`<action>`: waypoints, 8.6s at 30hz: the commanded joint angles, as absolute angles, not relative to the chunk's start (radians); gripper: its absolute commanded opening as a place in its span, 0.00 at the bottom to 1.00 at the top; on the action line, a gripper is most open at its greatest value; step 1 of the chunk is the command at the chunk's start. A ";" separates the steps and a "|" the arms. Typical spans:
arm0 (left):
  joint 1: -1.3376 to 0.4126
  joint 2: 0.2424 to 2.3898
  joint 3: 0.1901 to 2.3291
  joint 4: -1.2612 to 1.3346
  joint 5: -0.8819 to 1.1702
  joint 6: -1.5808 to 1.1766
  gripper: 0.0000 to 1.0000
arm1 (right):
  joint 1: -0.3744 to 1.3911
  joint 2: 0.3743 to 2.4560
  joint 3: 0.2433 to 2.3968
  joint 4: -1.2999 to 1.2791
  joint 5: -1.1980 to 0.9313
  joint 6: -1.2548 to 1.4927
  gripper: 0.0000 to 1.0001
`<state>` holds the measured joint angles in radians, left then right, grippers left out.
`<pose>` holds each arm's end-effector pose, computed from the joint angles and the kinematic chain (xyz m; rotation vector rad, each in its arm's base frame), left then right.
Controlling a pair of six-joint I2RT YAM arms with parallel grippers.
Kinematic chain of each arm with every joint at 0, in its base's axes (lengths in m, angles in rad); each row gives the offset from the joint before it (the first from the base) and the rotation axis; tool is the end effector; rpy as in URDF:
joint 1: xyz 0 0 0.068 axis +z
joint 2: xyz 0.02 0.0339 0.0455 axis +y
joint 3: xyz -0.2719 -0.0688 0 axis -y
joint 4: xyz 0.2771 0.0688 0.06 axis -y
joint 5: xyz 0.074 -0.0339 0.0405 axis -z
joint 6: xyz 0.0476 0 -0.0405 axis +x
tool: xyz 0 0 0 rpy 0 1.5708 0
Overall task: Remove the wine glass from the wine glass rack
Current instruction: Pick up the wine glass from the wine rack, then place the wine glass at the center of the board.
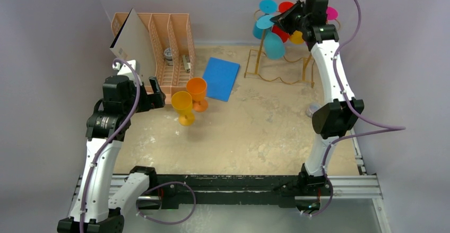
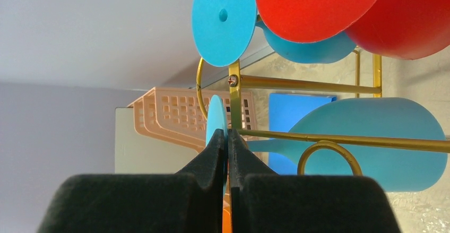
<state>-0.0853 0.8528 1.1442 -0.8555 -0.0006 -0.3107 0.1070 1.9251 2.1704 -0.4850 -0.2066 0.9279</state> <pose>0.1914 -0.0163 0.3903 -0.2414 2.1301 -0.2316 0.4819 0.0616 0.4654 0.6155 1.8014 0.9077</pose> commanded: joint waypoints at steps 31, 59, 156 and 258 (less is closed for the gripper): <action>-0.077 0.825 1.180 -0.826 0.130 -0.290 1.00 | 0.091 1.859 2.182 -0.457 -0.387 0.928 0.00; -0.078 0.889 1.287 -0.841 0.393 -0.314 1.00 | 0.086 1.746 1.899 -0.101 -0.806 1.046 0.00; -0.449 1.020 0.920 -0.153 0.657 -0.752 0.70 | 0.506 1.330 1.097 0.209 -0.881 0.872 0.00; -0.457 0.936 0.801 0.277 0.713 -0.791 0.00 | 0.640 1.168 0.857 0.450 -0.700 0.926 0.01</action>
<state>-0.4519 0.9569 0.8051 0.2222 0.7158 -0.8059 0.6369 1.1709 0.8585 0.3954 -0.7204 0.9344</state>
